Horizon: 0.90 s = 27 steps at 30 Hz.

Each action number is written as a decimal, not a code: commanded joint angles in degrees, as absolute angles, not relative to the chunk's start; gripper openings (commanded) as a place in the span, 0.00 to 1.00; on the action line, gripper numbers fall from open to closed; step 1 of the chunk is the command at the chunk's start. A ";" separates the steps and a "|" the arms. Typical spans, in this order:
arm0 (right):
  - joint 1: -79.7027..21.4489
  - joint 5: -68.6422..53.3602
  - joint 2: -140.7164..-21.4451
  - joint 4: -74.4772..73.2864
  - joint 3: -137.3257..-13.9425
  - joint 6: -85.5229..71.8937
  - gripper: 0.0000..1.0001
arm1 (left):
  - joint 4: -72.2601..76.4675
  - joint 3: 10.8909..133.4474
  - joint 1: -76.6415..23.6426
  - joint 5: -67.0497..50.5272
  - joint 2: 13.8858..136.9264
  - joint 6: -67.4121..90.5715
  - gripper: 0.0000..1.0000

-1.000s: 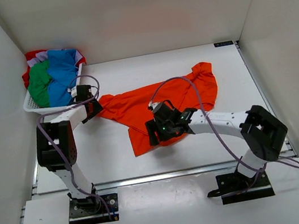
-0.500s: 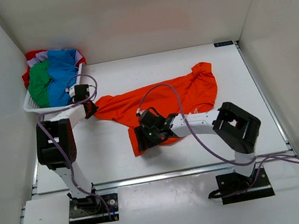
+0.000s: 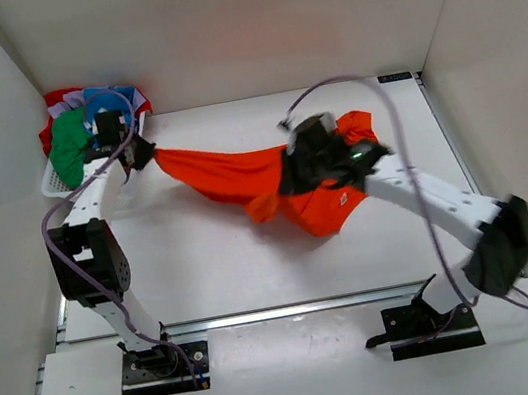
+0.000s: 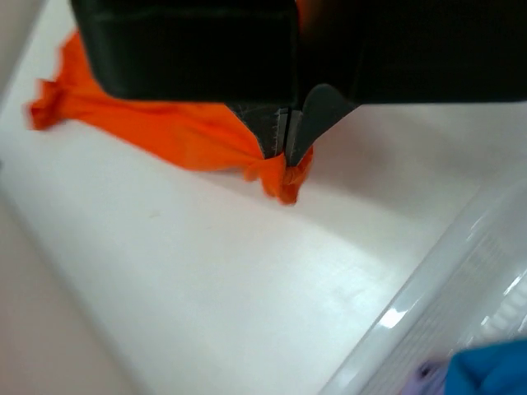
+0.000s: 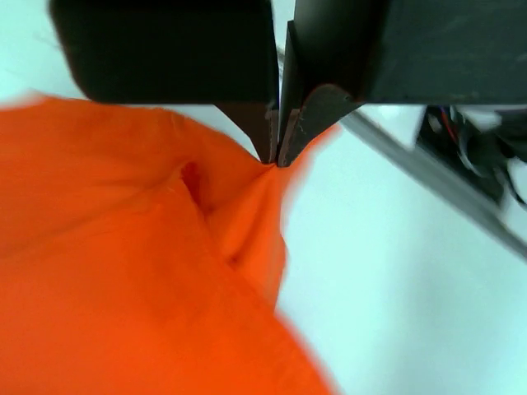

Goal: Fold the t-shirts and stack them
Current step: Flatten out the tshirt

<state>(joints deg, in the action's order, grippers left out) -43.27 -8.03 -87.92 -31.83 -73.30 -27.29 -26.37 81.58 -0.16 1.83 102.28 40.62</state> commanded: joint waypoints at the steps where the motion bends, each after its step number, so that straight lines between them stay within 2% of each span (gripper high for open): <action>1: -34.13 -6.86 -74.03 -39.97 -80.22 -20.32 0.00 | -31.11 89.02 1.67 -3.86 96.26 45.08 0.00; 5: -26.65 -4.48 -66.11 -46.22 -92.87 -14.86 0.01 | -33.65 93.15 2.63 -5.09 88.00 47.46 0.00; 7: -19.64 -5.53 -62.86 -46.67 -96.93 -14.33 0.00 | -37.51 95.43 3.07 -6.32 85.80 47.90 0.00; 12: 1.29 -20.37 -56.78 -47.20 -105.01 -11.78 0.00 | -41.22 98.26 2.81 -10.36 77.97 50.36 0.00; 17: -0.09 -20.11 -56.16 -49.82 -111.61 -10.99 0.00 | -39.82 95.20 0.71 -11.34 68.49 56.23 0.00; 20: 0.79 -21.08 -57.04 -49.57 -112.94 -10.63 0.00 | -35.70 88.19 0.79 -14.23 63.30 61.06 0.00; 23: 1.05 -25.20 -57.57 -48.61 -109.52 -10.81 0.00 | -29.82 78.27 -1.14 -14.42 59.43 66.07 0.00; 27: 0.36 -26.90 -57.04 -46.23 -97.14 -10.55 0.00 | -20.41 63.49 -0.88 -16.34 56.42 72.85 0.00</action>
<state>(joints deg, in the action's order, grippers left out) 0.56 -24.38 -54.94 -47.27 -103.53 -11.55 -27.88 71.09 -1.10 -14.28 55.61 65.17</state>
